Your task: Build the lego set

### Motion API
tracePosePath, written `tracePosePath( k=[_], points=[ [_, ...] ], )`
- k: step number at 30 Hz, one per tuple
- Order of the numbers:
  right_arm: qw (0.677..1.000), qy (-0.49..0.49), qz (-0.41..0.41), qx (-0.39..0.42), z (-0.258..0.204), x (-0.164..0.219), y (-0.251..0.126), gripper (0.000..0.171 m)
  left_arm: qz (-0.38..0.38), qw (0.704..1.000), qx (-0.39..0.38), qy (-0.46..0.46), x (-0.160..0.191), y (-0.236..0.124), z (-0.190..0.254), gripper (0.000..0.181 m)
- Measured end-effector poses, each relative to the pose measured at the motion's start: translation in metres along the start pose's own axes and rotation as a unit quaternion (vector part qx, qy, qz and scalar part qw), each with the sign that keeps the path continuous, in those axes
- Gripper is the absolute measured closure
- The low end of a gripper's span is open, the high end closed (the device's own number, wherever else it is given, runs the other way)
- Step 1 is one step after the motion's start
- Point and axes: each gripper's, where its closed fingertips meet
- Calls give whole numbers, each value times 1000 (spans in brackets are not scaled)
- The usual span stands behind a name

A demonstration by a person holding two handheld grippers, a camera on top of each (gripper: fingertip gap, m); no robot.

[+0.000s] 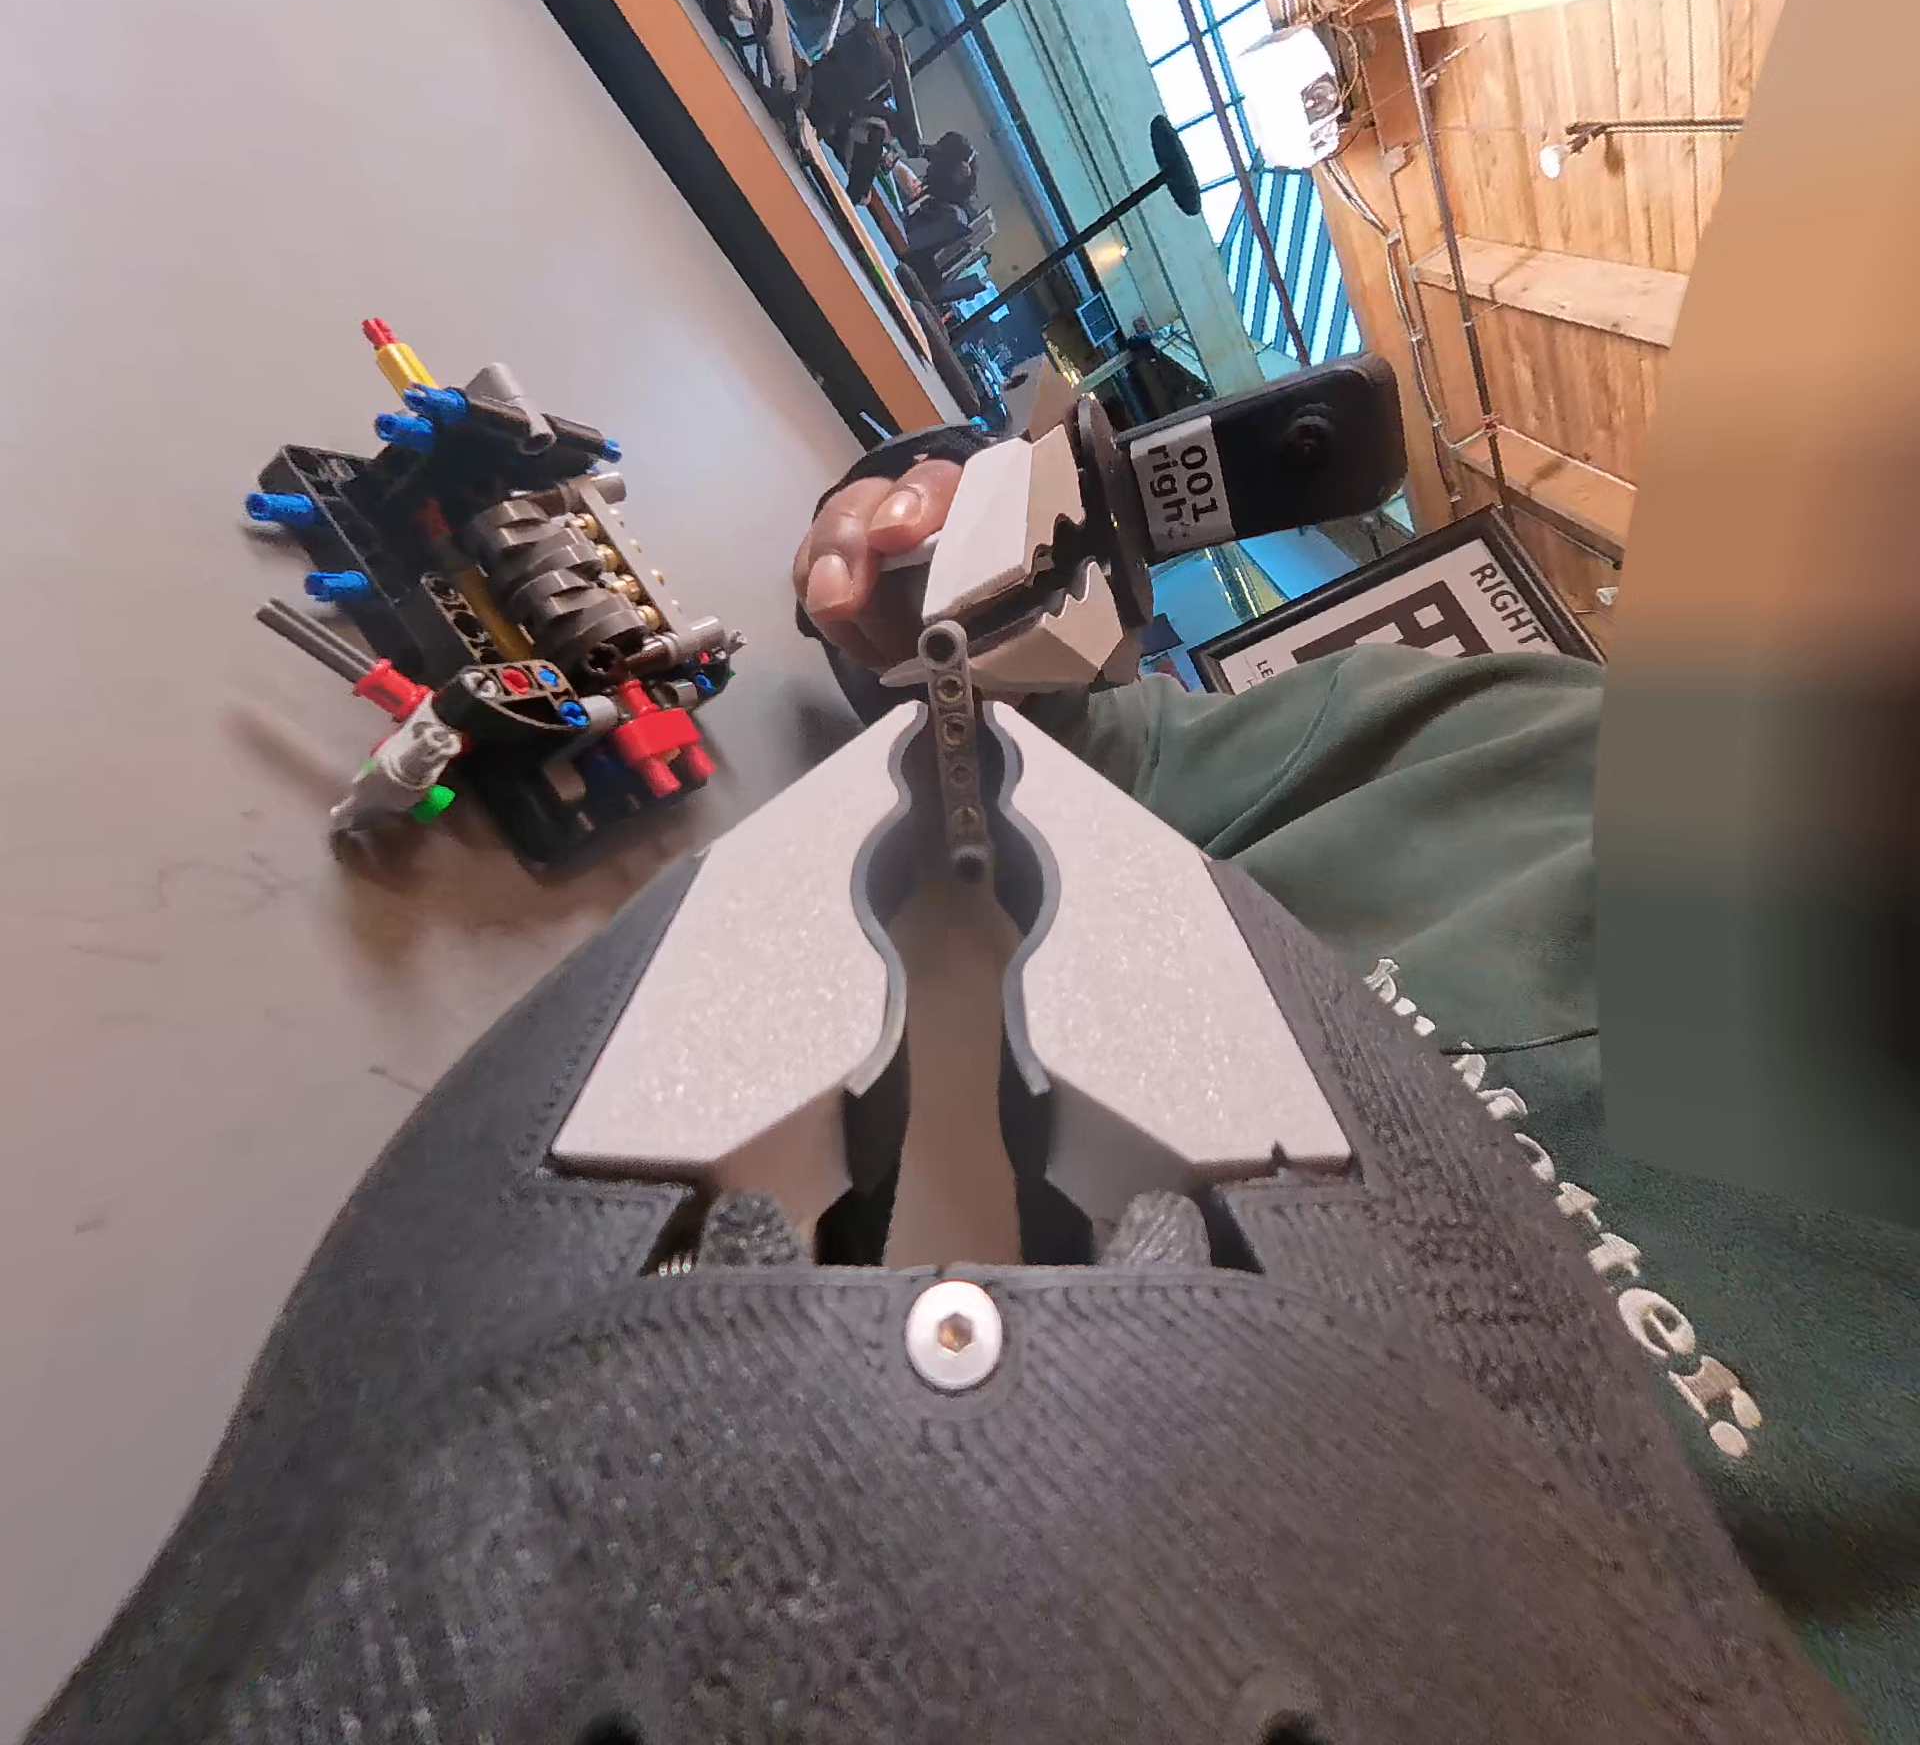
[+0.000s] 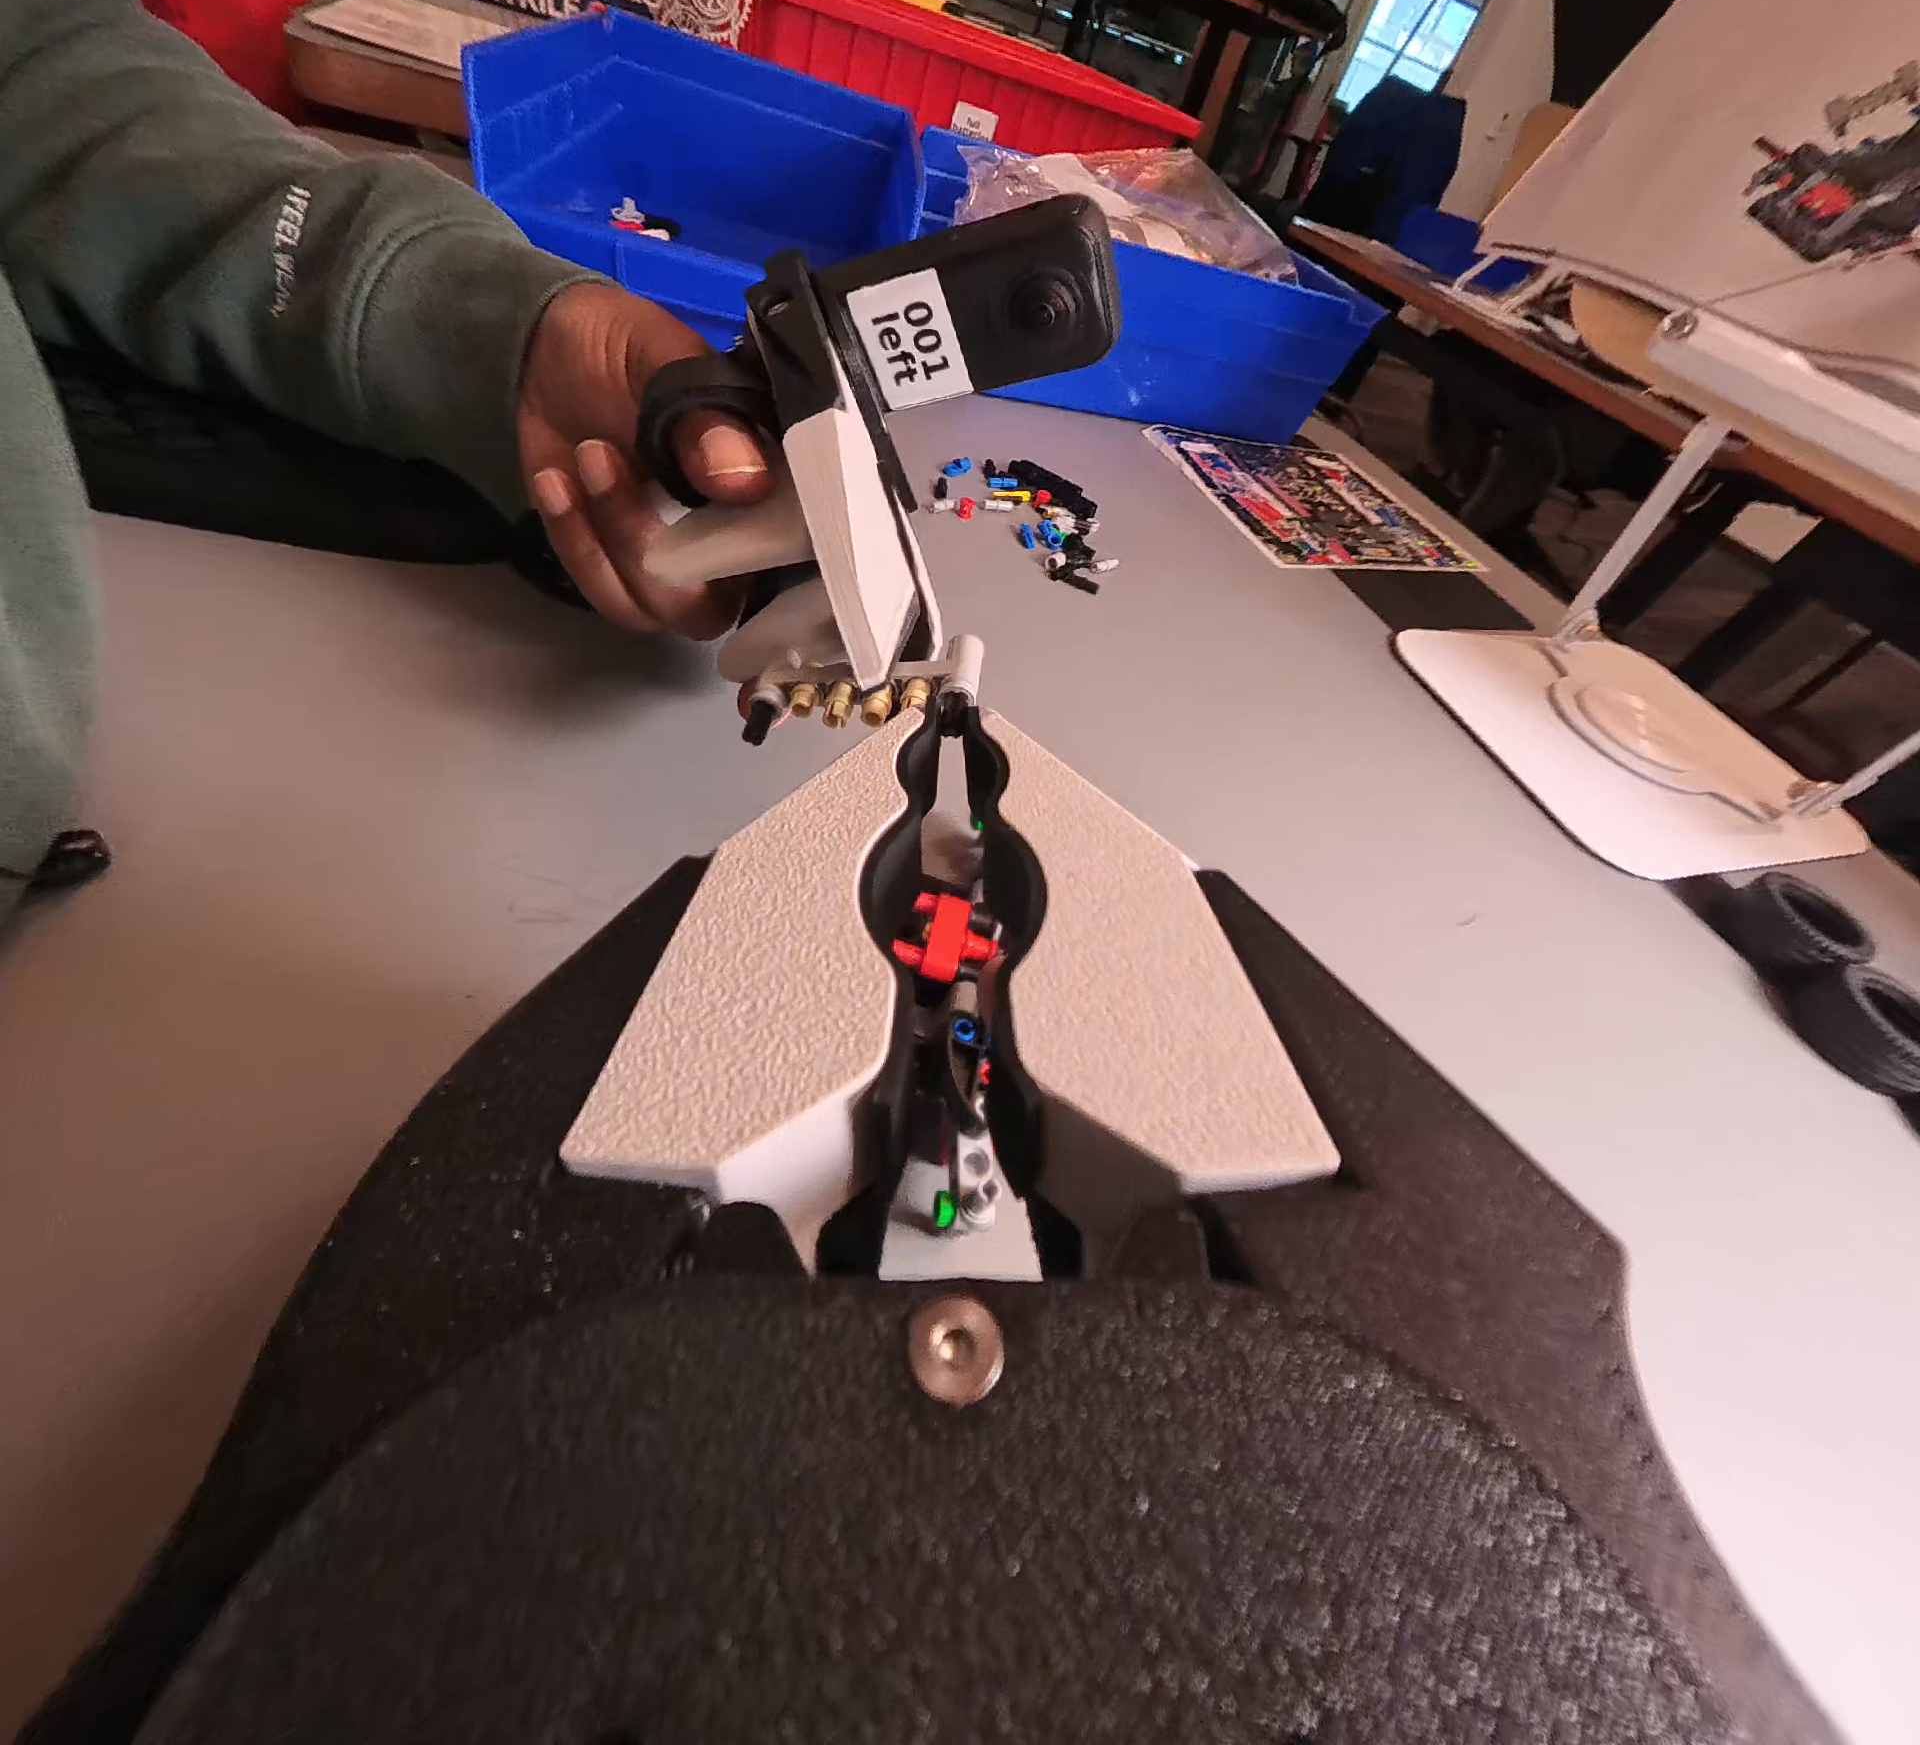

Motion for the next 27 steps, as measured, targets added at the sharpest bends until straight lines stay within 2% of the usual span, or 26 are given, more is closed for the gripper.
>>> tracePosePath(
  k=[12,27],
  points=[
    [990,132,8,-47,9,12,9,167,-4,1000,-24,1,-4,-4,-18,176],
    [986,156,7,-50,8,10,5,165,0,999,-10,31,-5,-2,-12,176]
  ],
)
Point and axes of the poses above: each gripper's, where its closed fingertips meet, y out along the fingers, x out of its underside, z = x × y across the jaws, and after that the axes turned 1 degree about y, right-handed
